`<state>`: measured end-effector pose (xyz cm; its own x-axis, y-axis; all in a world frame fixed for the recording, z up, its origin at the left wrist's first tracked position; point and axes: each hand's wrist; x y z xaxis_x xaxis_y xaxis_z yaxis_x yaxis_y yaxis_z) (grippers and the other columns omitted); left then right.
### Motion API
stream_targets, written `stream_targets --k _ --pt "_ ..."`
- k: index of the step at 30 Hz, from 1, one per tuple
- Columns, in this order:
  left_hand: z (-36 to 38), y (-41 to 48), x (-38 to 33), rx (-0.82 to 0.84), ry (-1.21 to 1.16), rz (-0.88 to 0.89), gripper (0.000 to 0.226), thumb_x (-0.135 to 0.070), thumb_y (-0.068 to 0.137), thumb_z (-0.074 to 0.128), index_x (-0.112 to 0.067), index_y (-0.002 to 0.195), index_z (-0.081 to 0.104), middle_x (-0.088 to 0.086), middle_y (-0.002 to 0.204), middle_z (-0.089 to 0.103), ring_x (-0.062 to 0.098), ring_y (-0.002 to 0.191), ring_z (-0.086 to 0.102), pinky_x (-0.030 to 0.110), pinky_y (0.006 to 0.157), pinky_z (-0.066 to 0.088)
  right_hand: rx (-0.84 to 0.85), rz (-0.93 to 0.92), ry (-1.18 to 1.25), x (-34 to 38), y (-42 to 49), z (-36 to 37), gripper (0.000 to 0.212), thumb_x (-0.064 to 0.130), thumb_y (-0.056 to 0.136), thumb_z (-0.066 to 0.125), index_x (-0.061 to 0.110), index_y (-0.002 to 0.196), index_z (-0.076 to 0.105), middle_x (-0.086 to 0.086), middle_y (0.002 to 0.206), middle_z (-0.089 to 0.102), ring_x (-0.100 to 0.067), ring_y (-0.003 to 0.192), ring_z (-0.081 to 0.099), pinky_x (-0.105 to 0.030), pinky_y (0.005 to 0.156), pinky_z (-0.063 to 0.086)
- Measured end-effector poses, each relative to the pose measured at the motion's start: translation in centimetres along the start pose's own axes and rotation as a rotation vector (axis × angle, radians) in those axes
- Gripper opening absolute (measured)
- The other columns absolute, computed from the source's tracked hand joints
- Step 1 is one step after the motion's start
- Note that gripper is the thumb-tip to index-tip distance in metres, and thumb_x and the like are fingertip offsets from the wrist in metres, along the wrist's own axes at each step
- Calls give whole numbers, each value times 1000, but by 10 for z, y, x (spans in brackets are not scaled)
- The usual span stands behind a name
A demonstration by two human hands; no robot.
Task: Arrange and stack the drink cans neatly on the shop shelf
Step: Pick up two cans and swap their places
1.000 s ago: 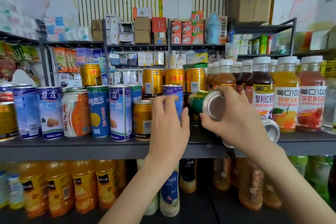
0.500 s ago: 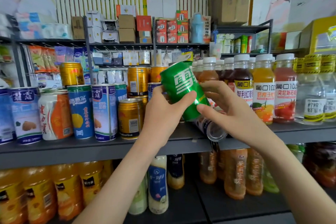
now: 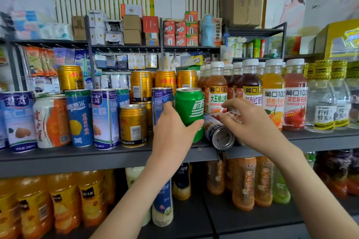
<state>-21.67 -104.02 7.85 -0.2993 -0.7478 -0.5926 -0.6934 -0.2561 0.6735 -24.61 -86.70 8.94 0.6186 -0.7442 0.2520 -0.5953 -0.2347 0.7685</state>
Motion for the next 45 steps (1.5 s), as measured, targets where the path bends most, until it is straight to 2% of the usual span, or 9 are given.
stream_targets --k 8,15,20,22,30,34,39,42,45 --pt "19 -3 2 18 51 -26 64 -45 79 70 -14 124 37 1 121 56 19 110 55 34 87 44 -5 53 -67 -11 -3 -3 32 31 93 56 12 117 60 -2 118 57 -12 91 48 -19 74 27" --pt "27 -3 3 -30 224 69 76 -51 84 59 -7 137 29 6 126 42 21 115 48 28 87 42 65 56 -108 -8 -4 3 36 39 88 50 13 111 62 -3 105 63 -21 97 57 -38 83 47" --pt "34 -7 6 -197 553 165 87 -56 73 69 4 131 44 15 118 56 28 106 51 34 90 44 71 69 -122 -5 -4 3 33 37 90 52 13 111 63 -5 105 65 -22 98 57 -40 85 47" --pt "37 -6 9 -257 543 241 92 -51 68 75 2 136 42 17 127 54 31 115 52 40 94 44 70 67 -117 -6 -4 3 32 36 91 53 13 111 63 -5 105 65 -22 99 57 -39 85 47" --pt "40 10 21 -205 600 372 99 -48 69 76 -2 145 31 18 145 42 33 135 37 50 110 20 56 91 -74 -14 -8 -2 27 34 93 55 15 111 62 3 104 60 -15 96 54 -23 75 34" --pt "40 11 18 -227 738 344 99 -58 69 70 -4 144 33 15 145 41 35 140 26 65 105 2 35 176 -63 -20 -11 -8 35 35 92 56 13 120 58 -4 119 56 -14 98 49 -23 79 33" --pt "40 12 20 -214 746 324 98 -60 71 68 -6 145 31 14 147 40 35 141 25 66 104 2 89 336 -71 -23 -15 -13 58 55 86 49 11 123 53 -8 116 57 -19 97 52 -30 80 39" --pt "37 7 18 -222 677 355 86 -51 76 68 -13 146 34 19 147 37 42 139 23 67 104 1 171 402 -114 -20 -15 -16 71 66 82 47 11 128 46 -6 99 60 -21 93 55 -34 74 41" --pt "35 -6 13 -248 500 451 66 -21 81 71 -20 142 43 22 139 46 45 133 33 67 107 18 231 437 -127 -18 -14 -18 78 69 80 50 12 132 43 -3 93 60 -20 89 57 -34 71 43"
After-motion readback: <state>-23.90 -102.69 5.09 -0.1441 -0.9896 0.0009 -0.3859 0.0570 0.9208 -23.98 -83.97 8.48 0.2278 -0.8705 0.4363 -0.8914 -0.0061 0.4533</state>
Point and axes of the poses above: each hand's wrist, its own y-axis towards the middle knuckle, its own z-axis out of the palm, x = y × z
